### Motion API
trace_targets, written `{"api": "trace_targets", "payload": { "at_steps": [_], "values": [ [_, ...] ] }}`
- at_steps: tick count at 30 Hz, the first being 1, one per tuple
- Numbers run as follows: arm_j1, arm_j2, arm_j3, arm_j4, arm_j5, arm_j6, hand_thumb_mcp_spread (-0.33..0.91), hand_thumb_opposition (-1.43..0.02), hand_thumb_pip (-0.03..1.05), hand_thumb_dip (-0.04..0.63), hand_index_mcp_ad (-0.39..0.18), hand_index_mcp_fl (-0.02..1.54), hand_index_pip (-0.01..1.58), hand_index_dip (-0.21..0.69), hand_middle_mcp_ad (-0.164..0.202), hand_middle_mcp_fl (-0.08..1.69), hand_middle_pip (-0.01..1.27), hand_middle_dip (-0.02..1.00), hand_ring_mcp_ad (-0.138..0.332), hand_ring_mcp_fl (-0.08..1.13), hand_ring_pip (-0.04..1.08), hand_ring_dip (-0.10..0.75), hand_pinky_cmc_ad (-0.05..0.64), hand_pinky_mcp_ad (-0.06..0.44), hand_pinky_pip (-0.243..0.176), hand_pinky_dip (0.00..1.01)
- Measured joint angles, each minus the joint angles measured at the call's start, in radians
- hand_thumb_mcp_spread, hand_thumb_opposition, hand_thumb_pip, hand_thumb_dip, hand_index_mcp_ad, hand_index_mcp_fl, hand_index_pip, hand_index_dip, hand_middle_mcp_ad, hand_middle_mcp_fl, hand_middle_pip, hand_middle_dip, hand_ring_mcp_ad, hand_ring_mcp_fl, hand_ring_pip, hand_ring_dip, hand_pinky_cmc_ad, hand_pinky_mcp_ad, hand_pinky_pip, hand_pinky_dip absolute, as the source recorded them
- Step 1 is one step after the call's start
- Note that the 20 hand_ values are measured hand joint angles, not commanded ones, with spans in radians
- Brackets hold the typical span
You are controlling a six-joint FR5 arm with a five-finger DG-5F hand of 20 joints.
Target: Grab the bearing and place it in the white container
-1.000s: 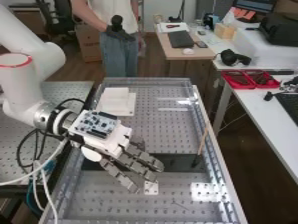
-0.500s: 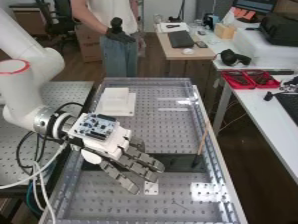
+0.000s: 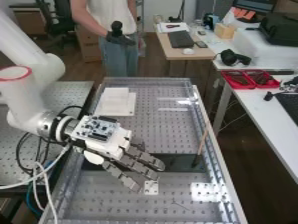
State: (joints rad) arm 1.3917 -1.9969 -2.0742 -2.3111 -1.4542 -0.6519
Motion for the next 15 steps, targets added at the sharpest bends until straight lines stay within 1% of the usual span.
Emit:
{"api": "trace_targets", "payload": {
  "at_steps": [8, 15],
  "values": [
    [-0.028, -0.022, 0.014, 0.003, -0.07, -0.048, 0.5, -0.82, 0.53, 0.237, -0.112, 0.06, 1.43, 0.204, 0.082, 0.01, 0.15, 0.17, 0.126, 0.01, 0.1, 0.068, 0.358, 0.29, -0.075, 0.18],
    [-0.056, -0.032, 0.038, -0.011, -0.138, -0.077, 0.5, -0.82, 0.53, 0.239, -0.112, 0.06, 1.43, 0.204, 0.082, 0.01, 0.15, 0.17, 0.126, 0.01, 0.1, 0.073, 0.354, 0.286, -0.075, 0.18]
  ]
}}
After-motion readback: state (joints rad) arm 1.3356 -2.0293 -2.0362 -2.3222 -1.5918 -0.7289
